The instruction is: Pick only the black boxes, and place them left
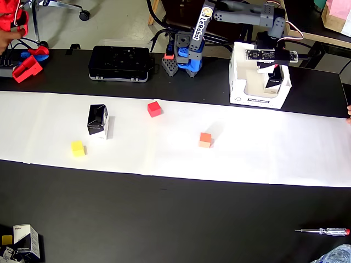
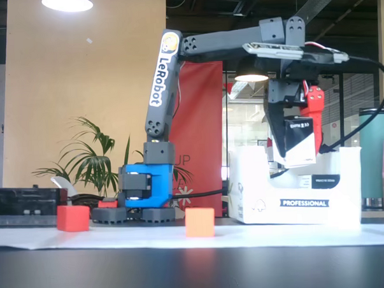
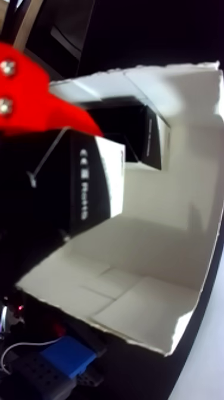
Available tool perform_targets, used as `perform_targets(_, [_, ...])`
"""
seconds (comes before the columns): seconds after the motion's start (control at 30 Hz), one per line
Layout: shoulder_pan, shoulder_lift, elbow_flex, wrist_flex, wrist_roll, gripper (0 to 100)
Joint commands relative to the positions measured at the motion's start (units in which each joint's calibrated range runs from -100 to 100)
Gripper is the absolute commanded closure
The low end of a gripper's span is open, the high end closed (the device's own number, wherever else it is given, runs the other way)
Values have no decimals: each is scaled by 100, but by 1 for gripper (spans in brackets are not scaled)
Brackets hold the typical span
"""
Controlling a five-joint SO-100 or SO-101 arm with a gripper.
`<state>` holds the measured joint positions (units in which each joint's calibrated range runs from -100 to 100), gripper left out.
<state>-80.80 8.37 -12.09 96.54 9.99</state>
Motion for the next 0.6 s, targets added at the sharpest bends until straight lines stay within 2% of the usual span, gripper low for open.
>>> perform_targets(0.0, [-109,-169,172,-377,22,88])
perform_targets(0.17, [-83,-177,500,-798,38,71])
perform_targets(0.27, [-101,-177,500,-902,249,63])
perform_targets(0.57, [47,-1070,615,-1363,654,61])
